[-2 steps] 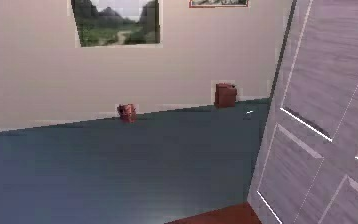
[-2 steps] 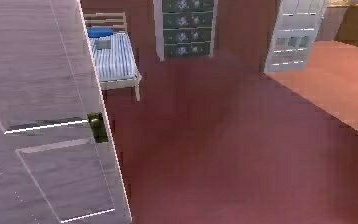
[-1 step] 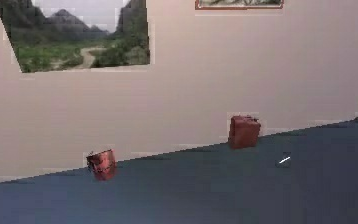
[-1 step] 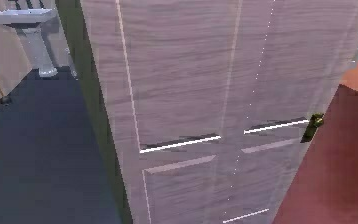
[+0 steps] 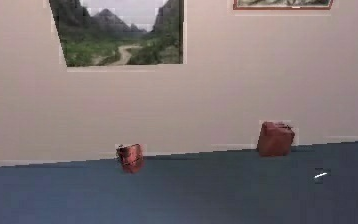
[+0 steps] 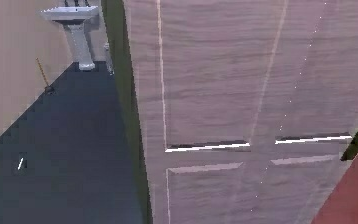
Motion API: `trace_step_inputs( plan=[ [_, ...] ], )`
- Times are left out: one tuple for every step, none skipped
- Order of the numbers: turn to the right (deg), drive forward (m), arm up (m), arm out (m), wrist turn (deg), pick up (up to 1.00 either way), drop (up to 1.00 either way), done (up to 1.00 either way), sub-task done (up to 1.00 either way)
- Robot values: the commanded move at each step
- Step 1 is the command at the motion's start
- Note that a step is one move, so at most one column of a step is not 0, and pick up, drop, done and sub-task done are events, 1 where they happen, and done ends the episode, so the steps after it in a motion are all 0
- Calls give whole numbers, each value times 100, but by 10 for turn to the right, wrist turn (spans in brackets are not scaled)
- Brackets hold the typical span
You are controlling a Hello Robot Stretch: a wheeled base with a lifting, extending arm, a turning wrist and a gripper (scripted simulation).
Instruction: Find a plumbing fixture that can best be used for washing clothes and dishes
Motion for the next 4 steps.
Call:
trace_step_inputs(
  plan=[
    [0,20,0,0,0,0,0,0,0],
    [360,0,0,0,0,0,0,0,0],
    [0,45,0,0,0,0,0,0,0],
    [450,0,0,0,0,0,0,0,0]
  ],
)
